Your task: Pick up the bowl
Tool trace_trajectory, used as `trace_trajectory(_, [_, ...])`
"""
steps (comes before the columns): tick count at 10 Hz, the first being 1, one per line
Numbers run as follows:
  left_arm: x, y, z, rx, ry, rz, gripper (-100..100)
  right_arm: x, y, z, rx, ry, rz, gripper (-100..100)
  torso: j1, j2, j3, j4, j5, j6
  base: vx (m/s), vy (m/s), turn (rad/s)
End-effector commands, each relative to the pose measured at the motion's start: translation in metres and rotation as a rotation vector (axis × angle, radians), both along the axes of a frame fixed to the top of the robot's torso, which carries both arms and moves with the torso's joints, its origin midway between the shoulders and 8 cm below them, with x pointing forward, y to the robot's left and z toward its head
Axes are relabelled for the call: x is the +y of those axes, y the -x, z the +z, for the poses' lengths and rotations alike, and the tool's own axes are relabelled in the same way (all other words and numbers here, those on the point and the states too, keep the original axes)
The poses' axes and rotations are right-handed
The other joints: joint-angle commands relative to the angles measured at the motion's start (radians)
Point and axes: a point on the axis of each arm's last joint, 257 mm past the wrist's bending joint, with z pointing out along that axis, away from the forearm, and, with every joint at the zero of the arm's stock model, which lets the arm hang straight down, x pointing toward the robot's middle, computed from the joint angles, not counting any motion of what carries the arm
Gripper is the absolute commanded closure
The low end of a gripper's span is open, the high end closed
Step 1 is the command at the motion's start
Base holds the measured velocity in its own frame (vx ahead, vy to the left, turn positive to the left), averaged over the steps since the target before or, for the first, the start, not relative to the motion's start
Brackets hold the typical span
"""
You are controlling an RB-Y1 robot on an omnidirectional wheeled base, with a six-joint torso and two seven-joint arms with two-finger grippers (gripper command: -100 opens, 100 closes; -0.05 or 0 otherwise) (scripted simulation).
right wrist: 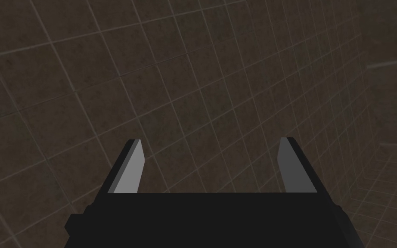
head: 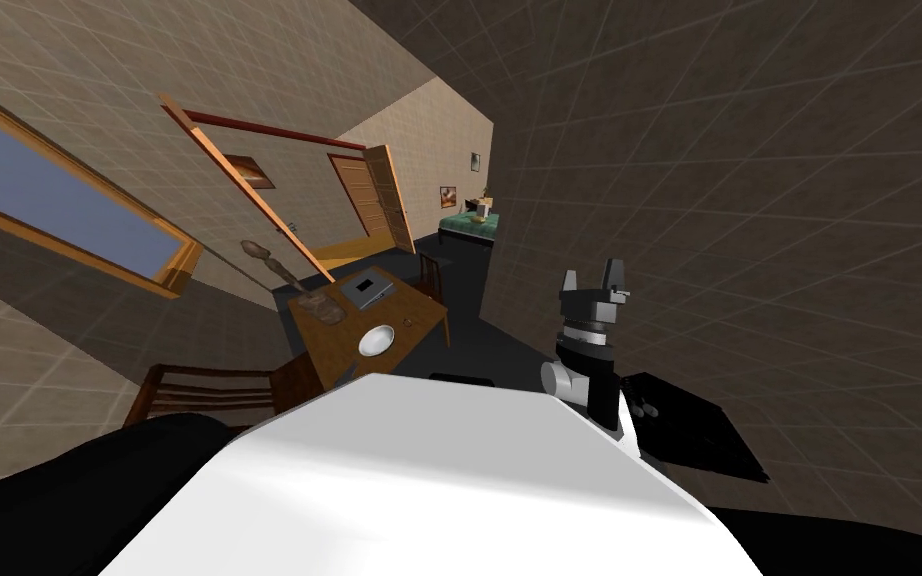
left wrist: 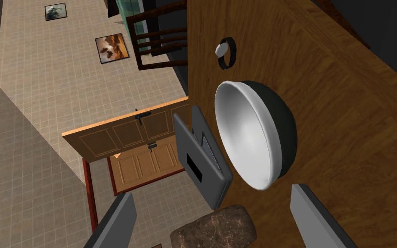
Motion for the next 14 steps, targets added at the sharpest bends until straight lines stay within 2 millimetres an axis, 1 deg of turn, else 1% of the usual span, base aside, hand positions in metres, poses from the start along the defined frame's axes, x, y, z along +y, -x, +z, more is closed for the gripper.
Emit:
trace_trajectory(1, [0.004,0.012,-0.007,0.036,0.018,0.016,-100,0.0,0.0,0.0,0.0,0.0,0.0,0,0.0,0.0,0.0,0.0,0.0,0.0,0.069,-0.02,-0.049])
trace_trajectory(2, [0.014,0.04,-0.024,0.107,0.041,0.045,-100,0.0,0.0,0.0,0.0,0.0,0.0,0,0.0,0.0,0.0,0.0,0.0,0.0,0.085,-0.013,-0.12])
trace_trajectory(3, [0.014,0.04,-0.024,0.107,0.042,0.046,-100,0.0,0.0,0.0,0.0,0.0,0.0,0,0.001,0.0,0.0,0.0,0.0,0.0,0.064,-0.006,-0.043])
trace_trajectory(4, [0.023,0.069,-0.039,0.176,0.063,0.077,-100,0.0,0.0,0.0,0.0,0.0,0.0,0,0.001,0.0,0.0,0.0,0.0,0.0,0.072,-0.027,-0.119])
trace_trajectory(5, [0.023,0.069,-0.039,0.176,0.065,0.078,-100,0.0,0.0,0.0,0.0,0.0,0.0,0,0.0,0.0,0.0,0.0,0.0,0.0,0.068,-0.015,-0.046])
trace_trajectory(6, [0.032,0.097,-0.051,0.238,0.086,0.108,-100,0.0,0.0,0.0,0.0,0.0,0.0,0,0.001,0.0,0.0,0.0,0.0,0.0,0.095,-0.008,-0.12])
trace_trajectory(7, [0.032,0.099,-0.052,0.242,0.087,0.112,-100,0.0,0.0,0.0,0.0,0.0,0.0,0,0.001,-0.001,-0.001,0.0,0.0,0.0,0.084,-0.009,-0.057])
trace_trajectory(8, [0.039,0.123,-0.061,0.295,0.107,0.14,-100,0.0,0.0,0.0,0.0,0.0,0.0,0,0.001,-0.001,-0.001,0.0,0.0,0.0,0.095,-0.014,-0.117])
trace_trajectory(9, [0.041,0.129,-0.064,0.306,0.107,0.147,-100,0.0,0.0,0.0,0.0,0.0,0.0,0,0.001,-0.001,-0.001,0.0,0.0,0.0,0.087,0.0,-0.055])
trace_trajectory(10, [0.049,0.158,-0.073,0.367,0.126,0.183,-100,0.0,0.0,0.0,0.0,0.0,0.0,0,0.002,-0.001,-0.001,0.0,0.0,0.0,0.105,-0.006,-0.117])
trace_trajectory(11, [0.049,0.158,-0.073,0.367,0.126,0.183,-100,0.0,0.0,0.0,0.0,0.0,0.0,0,0.001,-0.002,-0.001,0.0,0.0,0.0,0.079,-0.005,-0.062])
trace_trajectory(13, [0.063,0.216,-0.086,0.482,0.152,0.251,-100,0.0,0.0,0.0,0.0,0.0,0.0,0,0.002,-0.001,0.0,0.0,0.0,0.0,0.114,-0.006,-0.187])
trace_trajectory(14, [0.063,0.216,-0.086,0.48,0.16,0.257,-100,0.0,0.0,0.0,0.0,0.0,0.0,0,0.001,-0.004,-0.002,-0.001,0.0,0.001,0.122,-0.012,-0.053])
